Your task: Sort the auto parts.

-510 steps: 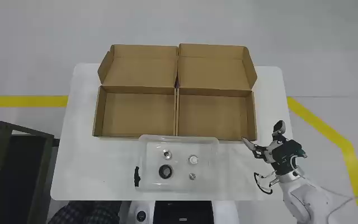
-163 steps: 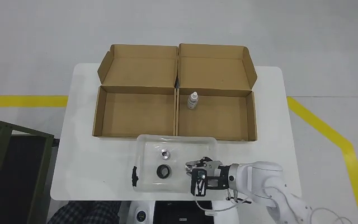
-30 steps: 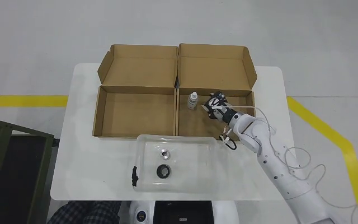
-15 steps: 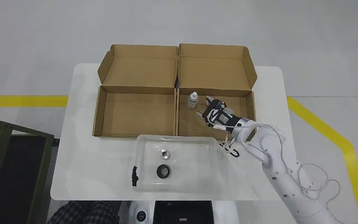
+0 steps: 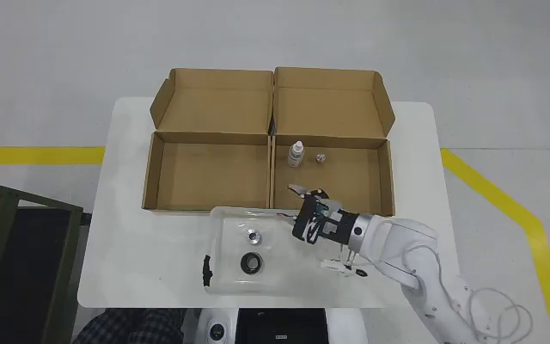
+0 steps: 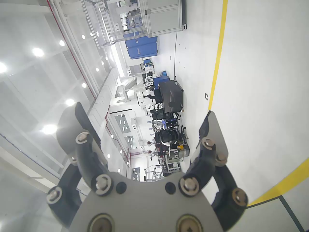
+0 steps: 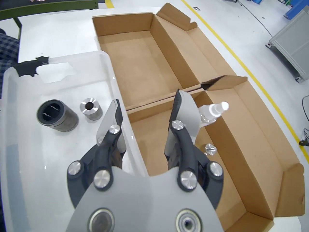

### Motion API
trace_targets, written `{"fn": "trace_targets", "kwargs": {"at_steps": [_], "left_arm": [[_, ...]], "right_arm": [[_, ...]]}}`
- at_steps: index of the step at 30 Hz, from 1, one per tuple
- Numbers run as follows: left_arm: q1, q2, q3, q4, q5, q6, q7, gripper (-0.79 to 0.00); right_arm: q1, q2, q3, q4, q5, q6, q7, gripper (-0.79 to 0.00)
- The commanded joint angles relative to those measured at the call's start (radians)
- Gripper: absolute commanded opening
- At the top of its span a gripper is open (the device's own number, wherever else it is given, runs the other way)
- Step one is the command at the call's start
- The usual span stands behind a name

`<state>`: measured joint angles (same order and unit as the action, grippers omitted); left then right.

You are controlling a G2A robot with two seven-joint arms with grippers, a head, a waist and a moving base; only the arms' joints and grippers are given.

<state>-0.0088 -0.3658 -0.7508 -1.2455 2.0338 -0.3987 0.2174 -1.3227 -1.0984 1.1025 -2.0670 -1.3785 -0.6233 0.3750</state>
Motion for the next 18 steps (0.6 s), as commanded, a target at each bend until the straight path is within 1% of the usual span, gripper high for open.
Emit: {"fn": "trace_targets", "kwargs": {"at_steps": [1, 9, 18], "left_arm": [[0.0, 0.0, 0.0, 0.0, 0.0, 0.0, 0.0, 0.0], [0.0, 0.0, 0.0, 0.0, 0.0, 0.0, 0.0, 0.0], [0.0, 0.0, 0.0, 0.0, 0.0, 0.0, 0.0, 0.0]], "right_arm": [[0.003, -0.002, -0.029, -0.001, -0.002, -0.02, -0.003, -0.4], [0.041, -0.015, -0.148, 0.037, -0.068, -0.059, 0.0, -0.4], [0.108, -0.032, -0.235, 0.117, -0.111, -0.095, -0.015, -0.403]]}}
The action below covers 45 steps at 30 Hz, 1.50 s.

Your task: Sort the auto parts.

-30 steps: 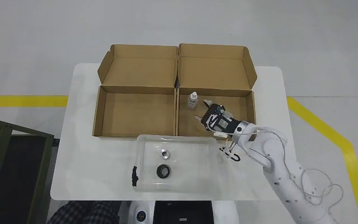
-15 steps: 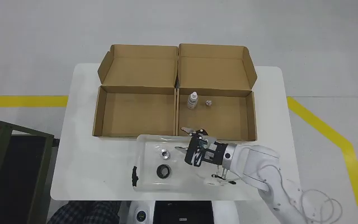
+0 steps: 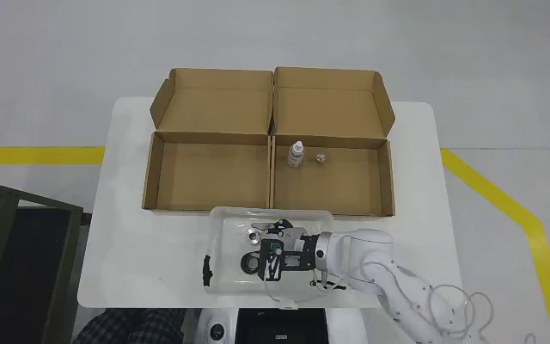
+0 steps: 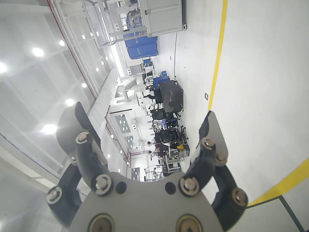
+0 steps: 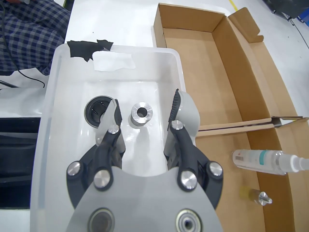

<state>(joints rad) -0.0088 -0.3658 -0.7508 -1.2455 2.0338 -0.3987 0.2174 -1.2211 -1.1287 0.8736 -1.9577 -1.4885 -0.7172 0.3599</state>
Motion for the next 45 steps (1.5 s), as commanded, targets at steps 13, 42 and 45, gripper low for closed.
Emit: {"fn": "trace_targets", "kwargs": {"at_steps": [13, 42, 45], "left_arm": [[0.0, 0.0, 0.0, 0.0, 0.0, 0.0, 0.0, 0.0], [0.0, 0.0, 0.0, 0.0, 0.0, 0.0, 0.0, 0.0], [0.0, 0.0, 0.0, 0.0, 0.0, 0.0, 0.0, 0.0]], "right_arm": [[0.103, -0.03, -0.069, 0.155, 0.031, 0.001, 0.008, -0.416], [0.2, -0.084, -0.167, 0.359, 0.076, 0.023, -0.007, -0.406], [0.203, -0.088, -0.173, 0.368, 0.081, 0.019, -0.011, -0.422]]}}
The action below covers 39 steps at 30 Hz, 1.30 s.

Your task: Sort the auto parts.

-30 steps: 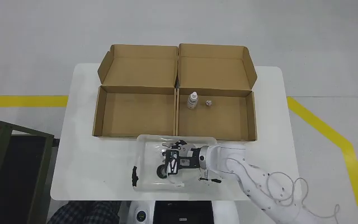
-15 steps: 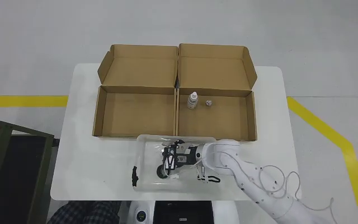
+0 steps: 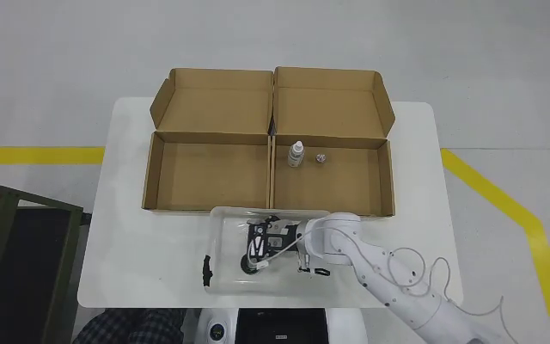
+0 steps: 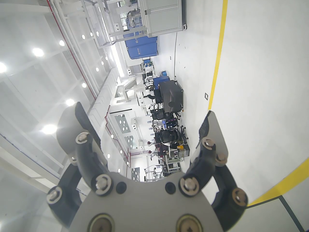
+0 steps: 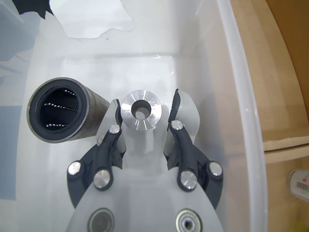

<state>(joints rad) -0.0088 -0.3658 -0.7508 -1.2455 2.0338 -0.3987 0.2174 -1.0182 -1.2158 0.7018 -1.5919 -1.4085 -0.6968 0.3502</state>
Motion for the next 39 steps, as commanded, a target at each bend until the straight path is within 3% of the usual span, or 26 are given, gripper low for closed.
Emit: {"fn": "trace_targets", "kwargs": {"at_steps": [1, 4, 9, 24, 39], "left_arm": [[0.0, 0.0, 0.0, 0.0, 0.0, 0.0, 0.0, 0.0], [0.0, 0.0, 0.0, 0.0, 0.0, 0.0, 0.0, 0.0], [0.0, 0.0, 0.0, 0.0, 0.0, 0.0, 0.0, 0.0], [0.0, 0.0, 0.0, 0.0, 0.0, 0.0, 0.0, 0.0], [0.0, 0.0, 0.0, 0.0, 0.0, 0.0, 0.0, 0.0]], "right_arm": [[0.001, -0.002, -0.003, 0.005, 0.002, -0.003, -0.001, -0.443], [0.002, -0.004, -0.003, 0.011, 0.007, -0.007, -0.005, -0.514], [0.002, -0.004, 0.004, 0.011, 0.013, -0.018, -0.01, -0.785], [-0.091, 0.026, 0.121, -0.161, 0.102, -0.032, -0.077, -0.785], [-0.22, 0.062, 0.309, -0.34, 0.389, -0.049, -0.142, -0.785]]}}
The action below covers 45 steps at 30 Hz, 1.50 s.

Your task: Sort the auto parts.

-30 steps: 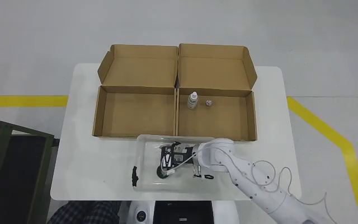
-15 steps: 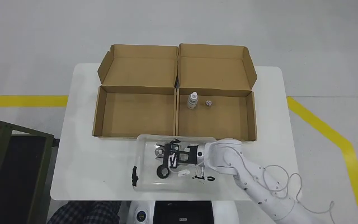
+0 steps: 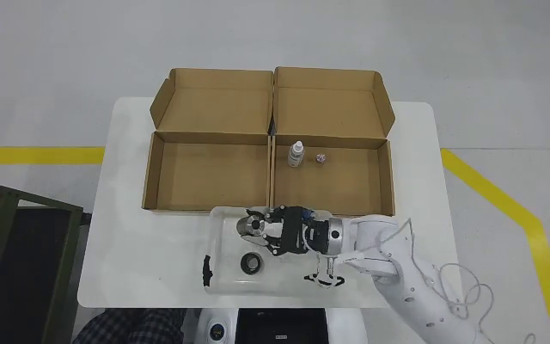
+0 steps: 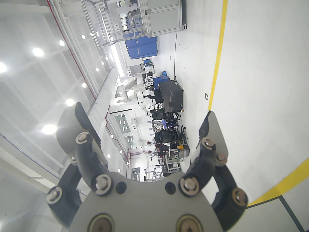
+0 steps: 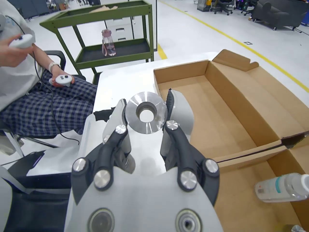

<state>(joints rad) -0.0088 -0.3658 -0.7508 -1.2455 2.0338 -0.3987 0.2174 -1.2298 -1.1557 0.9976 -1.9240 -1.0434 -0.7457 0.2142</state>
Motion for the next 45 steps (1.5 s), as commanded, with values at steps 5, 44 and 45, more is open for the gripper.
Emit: {"fn": "trace_targets", "kwargs": {"at_steps": [5, 44, 45], "left_arm": [[0.0, 0.0, 0.0, 0.0, 0.0, 0.0, 0.0, 0.0], [0.0, 0.0, 0.0, 0.0, 0.0, 0.0, 0.0, 0.0], [0.0, 0.0, 0.0, 0.0, 0.0, 0.0, 0.0, 0.0]], "right_arm": [[-0.054, 0.013, 0.09, -0.045, 0.121, 0.009, -0.035, -0.785], [-0.077, 0.02, 0.181, 0.004, 0.231, 0.085, -0.068, -0.785], [-0.069, 0.019, 0.173, 0.013, 0.212, 0.097, -0.067, -0.785]]}}
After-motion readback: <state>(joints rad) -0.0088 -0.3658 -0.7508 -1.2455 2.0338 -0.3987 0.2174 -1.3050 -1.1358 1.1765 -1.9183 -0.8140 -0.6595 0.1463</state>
